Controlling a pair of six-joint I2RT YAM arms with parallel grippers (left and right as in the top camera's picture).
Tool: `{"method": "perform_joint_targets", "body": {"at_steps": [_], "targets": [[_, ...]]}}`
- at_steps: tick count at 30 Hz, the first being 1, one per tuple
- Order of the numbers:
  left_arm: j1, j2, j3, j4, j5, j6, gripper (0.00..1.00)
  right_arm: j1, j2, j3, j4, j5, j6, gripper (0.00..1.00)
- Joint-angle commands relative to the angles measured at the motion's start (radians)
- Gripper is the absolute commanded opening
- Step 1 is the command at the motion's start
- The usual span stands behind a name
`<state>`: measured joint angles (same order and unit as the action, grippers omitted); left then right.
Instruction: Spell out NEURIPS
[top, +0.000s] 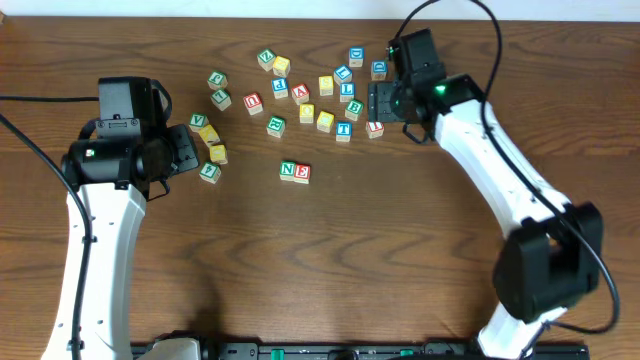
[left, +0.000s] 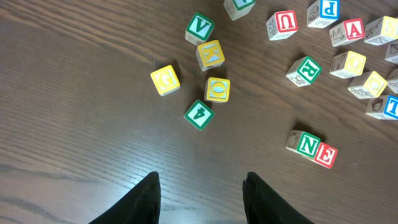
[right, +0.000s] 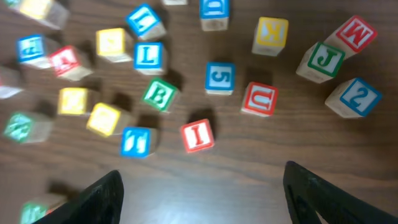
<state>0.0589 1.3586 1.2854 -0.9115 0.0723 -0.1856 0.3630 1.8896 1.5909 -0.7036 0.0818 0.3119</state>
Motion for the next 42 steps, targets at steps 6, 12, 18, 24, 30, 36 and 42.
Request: {"method": "perform_joint_targets", "body": {"at_steps": [6, 12, 18, 24, 30, 36, 42], "targets": [[0.003, 0.011, 0.007, 0.008, -0.006, 0.010, 0.43, -0.062, 0.077, 0.014, 0.105, 0.116, -0.070, 0.74], [0.003, 0.034, 0.007, 0.008, -0.006, 0.009, 0.43, -0.108, 0.125, 0.014, 0.113, 0.106, 0.200, 0.68], [0.003, 0.060, 0.007, 0.008, -0.005, 0.010, 0.43, -0.111, 0.180, 0.014, 0.156, 0.076, 0.319, 0.69], [0.003, 0.065, 0.007, 0.008, -0.006, 0.010, 0.43, -0.114, 0.236, 0.014, 0.230, 0.041, 0.268, 0.59], [0.003, 0.065, 0.007, 0.008, -0.006, 0.009, 0.43, -0.114, 0.256, 0.014, 0.241, 0.040, 0.192, 0.56], [0.003, 0.066, 0.007, 0.008, -0.006, 0.009, 0.43, -0.114, 0.270, 0.014, 0.244, 0.073, 0.142, 0.55], [0.003, 0.065, 0.007, 0.010, -0.006, 0.009, 0.43, -0.113, 0.298, 0.014, 0.251, 0.072, 0.135, 0.53]]}}
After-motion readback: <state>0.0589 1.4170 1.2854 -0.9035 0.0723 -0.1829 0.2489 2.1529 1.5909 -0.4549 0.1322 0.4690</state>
